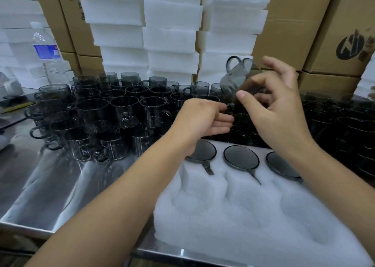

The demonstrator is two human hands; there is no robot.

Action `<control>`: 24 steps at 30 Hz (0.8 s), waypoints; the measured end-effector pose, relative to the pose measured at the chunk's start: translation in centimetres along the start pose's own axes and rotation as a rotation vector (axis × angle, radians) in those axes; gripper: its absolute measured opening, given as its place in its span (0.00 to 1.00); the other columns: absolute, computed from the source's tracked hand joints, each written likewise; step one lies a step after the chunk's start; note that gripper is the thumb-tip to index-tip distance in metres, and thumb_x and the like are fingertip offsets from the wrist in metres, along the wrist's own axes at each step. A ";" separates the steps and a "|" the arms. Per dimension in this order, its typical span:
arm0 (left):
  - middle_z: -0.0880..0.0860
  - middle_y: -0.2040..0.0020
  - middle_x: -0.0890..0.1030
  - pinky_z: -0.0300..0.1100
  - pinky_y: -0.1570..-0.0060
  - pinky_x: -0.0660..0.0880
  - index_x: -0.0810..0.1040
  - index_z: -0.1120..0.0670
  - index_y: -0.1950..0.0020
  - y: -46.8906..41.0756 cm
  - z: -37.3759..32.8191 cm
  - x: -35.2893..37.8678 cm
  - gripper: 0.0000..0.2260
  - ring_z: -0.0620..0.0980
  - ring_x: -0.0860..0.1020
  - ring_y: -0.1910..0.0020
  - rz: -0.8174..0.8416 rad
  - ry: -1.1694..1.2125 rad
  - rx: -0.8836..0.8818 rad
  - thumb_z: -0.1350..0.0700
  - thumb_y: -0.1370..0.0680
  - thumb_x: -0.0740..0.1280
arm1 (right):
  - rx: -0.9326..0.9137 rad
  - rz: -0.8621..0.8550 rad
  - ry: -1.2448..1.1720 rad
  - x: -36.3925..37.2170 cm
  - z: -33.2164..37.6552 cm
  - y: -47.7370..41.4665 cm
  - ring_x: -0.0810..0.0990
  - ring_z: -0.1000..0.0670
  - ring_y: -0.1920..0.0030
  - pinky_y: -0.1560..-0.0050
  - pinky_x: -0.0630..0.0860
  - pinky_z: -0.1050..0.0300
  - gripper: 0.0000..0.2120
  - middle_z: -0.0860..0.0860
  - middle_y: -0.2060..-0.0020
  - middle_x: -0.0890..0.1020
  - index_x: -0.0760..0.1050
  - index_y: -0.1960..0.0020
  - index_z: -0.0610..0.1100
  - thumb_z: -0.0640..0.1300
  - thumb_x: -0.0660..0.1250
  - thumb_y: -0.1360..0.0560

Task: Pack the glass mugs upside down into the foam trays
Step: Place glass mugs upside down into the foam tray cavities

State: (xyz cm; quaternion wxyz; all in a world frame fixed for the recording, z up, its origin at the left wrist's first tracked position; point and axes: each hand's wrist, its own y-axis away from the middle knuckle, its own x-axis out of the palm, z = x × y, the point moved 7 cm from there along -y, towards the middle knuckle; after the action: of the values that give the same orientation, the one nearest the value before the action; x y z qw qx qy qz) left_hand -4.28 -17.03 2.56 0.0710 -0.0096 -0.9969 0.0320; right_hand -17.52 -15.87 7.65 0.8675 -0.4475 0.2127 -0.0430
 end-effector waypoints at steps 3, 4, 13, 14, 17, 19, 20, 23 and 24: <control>0.58 0.62 0.85 0.40 0.66 0.80 0.75 0.61 0.38 0.0 -0.4 -0.6 0.14 0.53 0.85 0.63 -0.034 0.121 0.025 0.61 0.20 0.56 | 0.023 -0.028 0.010 -0.5 -0.6 0.5 0.73 0.54 0.37 0.40 0.74 0.56 0.05 0.52 0.32 0.66 0.76 0.56 0.53 0.44 0.69 0.28; 0.58 0.59 0.85 0.41 0.67 0.80 0.75 0.60 0.38 0.0 -0.4 -0.7 0.15 0.54 0.85 0.62 -0.040 0.133 0.033 0.58 0.20 0.55 | 0.024 -0.025 0.026 -0.6 -0.7 0.6 0.73 0.53 0.36 0.40 0.73 0.56 0.06 0.53 0.33 0.67 0.76 0.57 0.54 0.43 0.70 0.28; 0.52 0.62 0.86 0.38 0.74 0.76 0.75 0.51 0.38 0.0 -0.9 -0.9 0.20 0.49 0.85 0.62 -0.068 0.035 0.071 0.40 0.20 0.56 | -0.079 0.080 0.160 -0.6 0.3 1.0 0.71 0.55 0.37 0.38 0.65 0.70 0.12 0.51 0.40 0.72 0.78 0.53 0.48 0.35 0.74 0.32; 0.52 0.61 0.86 0.38 0.73 0.76 0.75 0.51 0.39 0.1 -0.9 -0.9 0.19 0.49 0.85 0.62 -0.069 0.033 0.070 0.40 0.21 0.57 | -0.102 0.094 0.174 -0.5 0.5 1.1 0.71 0.55 0.37 0.38 0.65 0.68 0.16 0.51 0.41 0.72 0.77 0.48 0.47 0.34 0.73 0.33; 0.54 0.59 0.86 0.39 0.71 0.77 0.76 0.52 0.39 0.2 -0.8 -0.8 0.19 0.50 0.85 0.60 -0.065 0.048 0.076 0.41 0.21 0.60 | -0.140 0.112 0.169 -0.3 0.9 1.2 0.70 0.55 0.38 0.38 0.68 0.61 0.28 0.53 0.41 0.71 0.69 0.37 0.48 0.33 0.73 0.34; 0.55 0.60 0.86 0.38 0.69 0.78 0.77 0.53 0.41 0.1 -0.8 -0.8 0.17 0.50 0.85 0.61 -0.070 0.051 0.085 0.43 0.22 0.63 | -0.136 0.119 0.143 -0.2 0.9 1.3 0.71 0.54 0.38 0.37 0.68 0.60 0.32 0.55 0.41 0.70 0.65 0.35 0.52 0.35 0.73 0.34; 0.55 0.60 0.86 0.38 0.69 0.78 0.78 0.53 0.42 0.1 -0.8 -0.8 0.16 0.50 0.85 0.61 -0.070 0.047 0.089 0.44 0.22 0.63 | -0.132 0.123 0.131 -0.2 0.8 1.4 0.71 0.54 0.38 0.38 0.68 0.61 0.33 0.55 0.41 0.70 0.64 0.35 0.53 0.36 0.74 0.33; 0.54 0.59 0.86 0.38 0.68 0.78 0.80 0.52 0.44 0.0 -0.6 -0.8 0.13 0.49 0.85 0.62 -0.064 0.029 0.096 0.45 0.22 0.65 | -0.125 0.125 0.110 -0.2 0.6 1.6 0.71 0.52 0.38 0.38 0.69 0.60 0.32 0.54 0.41 0.72 0.64 0.36 0.53 0.41 0.75 0.34; 0.54 0.59 0.86 0.38 0.67 0.78 0.80 0.52 0.44 -0.1 -0.6 -0.8 0.13 0.49 0.85 0.62 -0.061 0.024 0.098 0.46 0.22 0.65 | -0.128 0.123 0.110 -0.2 0.6 1.6 0.71 0.53 0.38 0.38 0.69 0.61 0.32 0.54 0.41 0.72 0.65 0.36 0.53 0.43 0.76 0.34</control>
State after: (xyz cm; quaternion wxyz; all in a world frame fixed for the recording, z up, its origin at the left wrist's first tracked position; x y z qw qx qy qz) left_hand -3.41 -17.12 3.00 0.0844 0.0241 -0.9930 0.0787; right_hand -17.67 -14.38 6.80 0.8251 -0.4851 0.2895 -0.0002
